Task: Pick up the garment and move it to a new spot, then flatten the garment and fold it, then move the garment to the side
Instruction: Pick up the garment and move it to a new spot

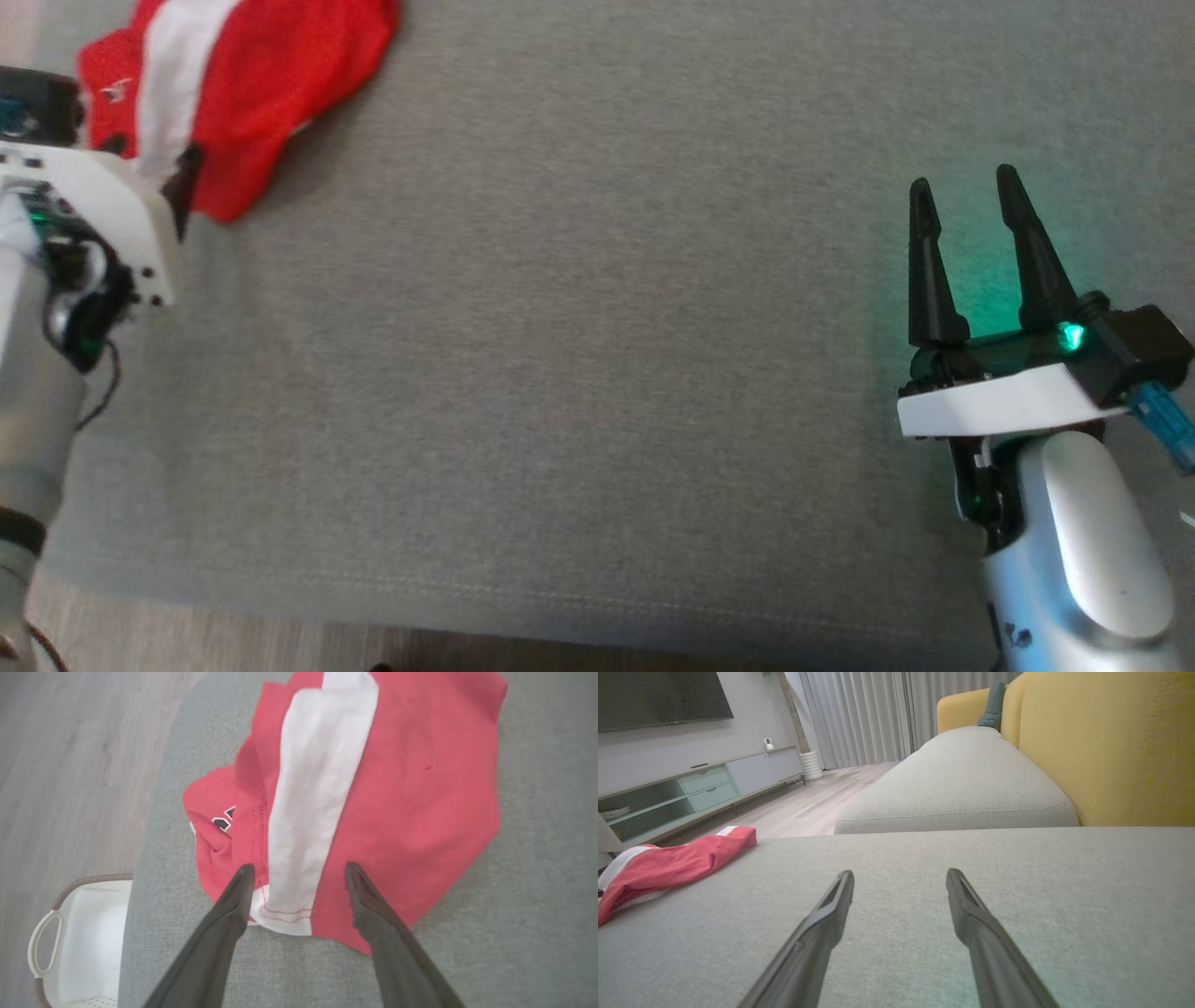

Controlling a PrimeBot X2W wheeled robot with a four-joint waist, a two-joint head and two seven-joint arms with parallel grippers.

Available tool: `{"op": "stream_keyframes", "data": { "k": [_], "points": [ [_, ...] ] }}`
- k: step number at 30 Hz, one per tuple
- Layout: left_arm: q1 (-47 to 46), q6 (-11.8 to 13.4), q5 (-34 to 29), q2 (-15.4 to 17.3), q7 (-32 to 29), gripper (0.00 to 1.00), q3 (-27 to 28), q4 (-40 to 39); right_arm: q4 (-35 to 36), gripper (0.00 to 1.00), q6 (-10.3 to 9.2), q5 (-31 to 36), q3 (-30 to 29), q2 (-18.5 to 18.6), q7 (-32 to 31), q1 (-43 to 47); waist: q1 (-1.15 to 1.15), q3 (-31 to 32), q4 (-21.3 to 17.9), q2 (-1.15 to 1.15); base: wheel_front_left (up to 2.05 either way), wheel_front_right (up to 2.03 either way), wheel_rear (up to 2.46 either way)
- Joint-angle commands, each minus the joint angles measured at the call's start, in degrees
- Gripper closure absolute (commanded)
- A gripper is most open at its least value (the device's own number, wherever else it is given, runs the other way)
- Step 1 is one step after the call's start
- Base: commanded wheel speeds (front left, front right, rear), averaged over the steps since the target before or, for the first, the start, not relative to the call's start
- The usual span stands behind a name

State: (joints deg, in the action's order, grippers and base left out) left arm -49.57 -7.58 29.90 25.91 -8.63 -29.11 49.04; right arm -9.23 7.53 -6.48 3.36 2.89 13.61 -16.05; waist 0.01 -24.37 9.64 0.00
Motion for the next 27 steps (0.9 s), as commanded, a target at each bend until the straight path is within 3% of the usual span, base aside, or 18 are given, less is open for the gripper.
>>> {"op": "stream_keyframes", "data": {
  "k": [1, 7, 8, 9, 10, 20, 27],
  "points": [
    [-3.3, 0.1, 0.8, 4.2, -0.1, 0.00, 1.3, 0.3, 2.1, 0.00, -0.04, 0.3, 1.3, 0.0, 0.1, -1.0, -0.01, -1.6, -1.9, 0.00, 0.00, 0.00, 0.00],
    [-6.4, 0.1, 3.8, 4.6, -0.4, 0.00, -1.7, 6.0, 2.9, 0.00, -0.04, 0.7, 0.8, 0.0, 0.2, -1.0, -0.01, -2.9, -3.5, 0.00, 0.00, 0.00, 0.00],
    [-6.6, 0.1, 4.5, 4.5, -0.6, 0.18, -2.4, 6.4, 3.0, 0.00, -0.04, 0.7, 0.7, 0.0, 0.2, -1.1, -0.01, -3.1, -3.6, 0.00, 0.00, 0.00, 0.00],
    [-6.7, 0.1, 5.5, 4.3, -0.7, 0.71, -2.8, 6.7, 3.0, 0.00, -0.04, 0.7, 0.6, 0.0, 0.2, -1.1, -0.01, -3.1, -3.7, 0.00, 0.00, 0.00, 0.00],
    [-6.9, 0.1, 6.2, 4.3, -0.6, 1.00, -3.3, 7.0, 3.0, 0.00, -0.04, 0.8, 0.5, 0.0, 0.2, -1.2, -0.01, -3.1, -3.8, 0.00, 0.00, 0.00, 0.00],
    [-8.1, 0.1, 10.0, 5.9, 6.4, 1.00, -6.2, 8.4, 1.4, 0.00, -0.04, -0.3, 1.0, 0.0, 0.7, -0.8, -0.01, 1.3, -3.8, 0.00, 0.00, 0.00, 0.00],
    [-8.4, 0.1, 12.4, 7.7, 12.5, 1.00, -7.8, 6.2, -1.0, 0.00, -0.04, -2.3, 1.5, 0.0, 1.2, 0.7, -0.01, 7.9, -3.8, 0.00, 0.00, 0.00, 0.00]
  ]
}}
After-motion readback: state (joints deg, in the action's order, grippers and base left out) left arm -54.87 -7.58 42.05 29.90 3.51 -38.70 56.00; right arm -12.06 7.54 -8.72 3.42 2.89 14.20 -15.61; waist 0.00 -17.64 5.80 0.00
